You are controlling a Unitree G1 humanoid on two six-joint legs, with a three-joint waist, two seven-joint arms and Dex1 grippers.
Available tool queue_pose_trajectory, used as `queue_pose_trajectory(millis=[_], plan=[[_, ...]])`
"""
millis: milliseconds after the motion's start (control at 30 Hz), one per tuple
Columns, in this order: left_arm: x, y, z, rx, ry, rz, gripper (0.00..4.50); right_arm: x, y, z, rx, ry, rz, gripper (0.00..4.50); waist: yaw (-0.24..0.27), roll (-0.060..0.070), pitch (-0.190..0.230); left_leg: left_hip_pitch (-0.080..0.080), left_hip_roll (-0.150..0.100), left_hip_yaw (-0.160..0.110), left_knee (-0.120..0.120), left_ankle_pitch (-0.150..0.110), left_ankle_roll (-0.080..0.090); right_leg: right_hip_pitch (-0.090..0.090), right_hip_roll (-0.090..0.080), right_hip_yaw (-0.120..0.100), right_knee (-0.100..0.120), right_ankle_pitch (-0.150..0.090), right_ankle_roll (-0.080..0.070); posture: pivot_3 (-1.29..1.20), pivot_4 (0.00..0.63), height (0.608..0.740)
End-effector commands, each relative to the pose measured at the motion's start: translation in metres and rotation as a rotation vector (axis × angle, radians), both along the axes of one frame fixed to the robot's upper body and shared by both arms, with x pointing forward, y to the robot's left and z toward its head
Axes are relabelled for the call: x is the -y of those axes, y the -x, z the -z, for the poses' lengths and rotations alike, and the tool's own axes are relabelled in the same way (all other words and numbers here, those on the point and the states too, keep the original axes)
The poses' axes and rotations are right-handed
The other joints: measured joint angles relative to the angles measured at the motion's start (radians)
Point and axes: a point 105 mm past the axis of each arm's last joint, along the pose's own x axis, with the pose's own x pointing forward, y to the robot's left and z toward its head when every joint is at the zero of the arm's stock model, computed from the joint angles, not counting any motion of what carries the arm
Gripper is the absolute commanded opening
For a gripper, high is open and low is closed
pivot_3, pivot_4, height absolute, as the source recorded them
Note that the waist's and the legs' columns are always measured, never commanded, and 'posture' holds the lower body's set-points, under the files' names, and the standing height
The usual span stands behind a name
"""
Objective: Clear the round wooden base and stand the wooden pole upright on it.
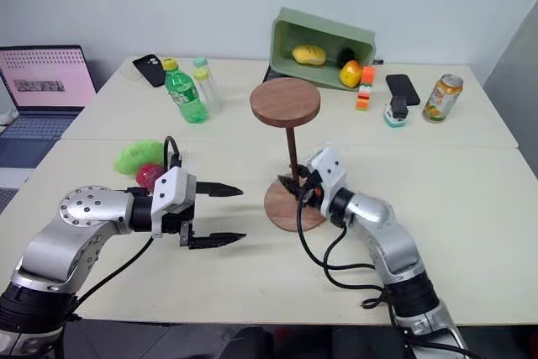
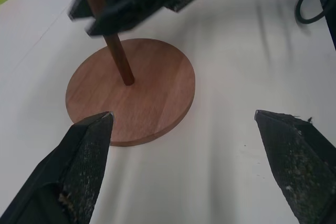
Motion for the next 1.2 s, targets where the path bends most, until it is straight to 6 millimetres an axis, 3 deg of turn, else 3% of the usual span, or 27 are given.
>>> queue_pose_trajectory(millis=[33, 233, 333, 467, 700, 867, 1067, 1200], plan=[[-0.001, -0.002, -0.008, 0.048, 0.011, 0.006, 4.5, -0.002, 0.007, -0.022, 0.085, -0.012, -0.037, 2.74, 0.0, 0.0, 0.0, -0.001, 0.0, 0.0, 0.0, 0.0, 0.0, -0.001, 0.0, 0.0, 0.0, 0.0, 0.0, 0.0, 0.15, 0.74], [-0.003, -0.002, -0.008, 0.057, 0.021, 0.002, 4.5, -0.001, 0.014, -0.021, 0.083, 0.013, -0.068, 4.16, 0.0, 0.0, 0.0, -0.008, 0.0, -0.001, 0.001, 0.0, 0.0, -0.008, -0.002, -0.001, 0.001, 0.0, 0.0, 0.0, 0.15, 0.74], [-0.004, -0.003, -0.009, 0.065, 0.028, -0.006, 4.5, 0.0, 0.017, -0.021, 0.08, 0.024, -0.085, 4.16, 0.0, 0.0, 0.0, -0.008, 0.0, -0.001, 0.001, 0.0, 0.0, -0.008, -0.002, -0.001, 0.0, 0.0, 0.0, 0.0, 0.15, 0.74], [-0.009, -0.008, -0.023, 0.081, 0.081, -0.06, 4.5, 0.019, 0.024, -0.023, 0.093, 0.111, -0.094, 4.16, 0.003, 0.0, 0.0, -0.009, -0.001, -0.001, 0.001, 0.0, 0.0, -0.008, -0.002, -0.001, 0.0, 0.0, 0.0, 0.0, 0.15, 0.74], [-0.024, -0.015, -0.029, 0.106, 0.015, -0.179, 4.5, 0.074, 0.039, -0.028, 0.084, 0.229, -0.088, 4.16, 0.003, -0.001, 0.0, -0.01, -0.001, -0.001, 0.002, 0.0, 0.0, -0.007, -0.002, -0.002, 0.0, 0.0, 0.0, 0.0, 0.15, 0.74], [-0.035, -0.019, -0.037, 0.14, -0.026, -0.227, 4.5, 0.12, 0.05, -0.046, 0.109, 0.259, -0.055, 4.16, 0.003, -0.001, 0.001, -0.01, 0.0, -0.001, 0.001, 0.0, 0.0, -0.007, -0.002, -0.002, 0.0, 0.0, 0.0, 0.0, 0.15, 0.74], [-0.045, -0.03, -0.055, 0.175, -0.004, -0.285, 4.5, 0.159, 0.058, -0.057, 0.086, 0.302, 0.009, 4.16, 0.005, -0.002, 0.001, -0.009, -0.001, -0.001, 0.002, 0.0, 0.0, -0.007, -0.001, -0.002, 0.0, 0.0, 0.0, 0.0, 0.15, 0.74], [-0.048, -0.032, -0.056, 0.165, -0.017, -0.278, 4.5, 0.169, 0.062, -0.061, 0.085, 0.337, 0.039, 4.16, 0.005, -0.002, 0.001, -0.009, -0.001, 0.0, 0.002, 0.0, 0.0, -0.006, -0.001, -0.001, -0.001, 0.0, 0.0, 0.0, 0.15, 0.74]])
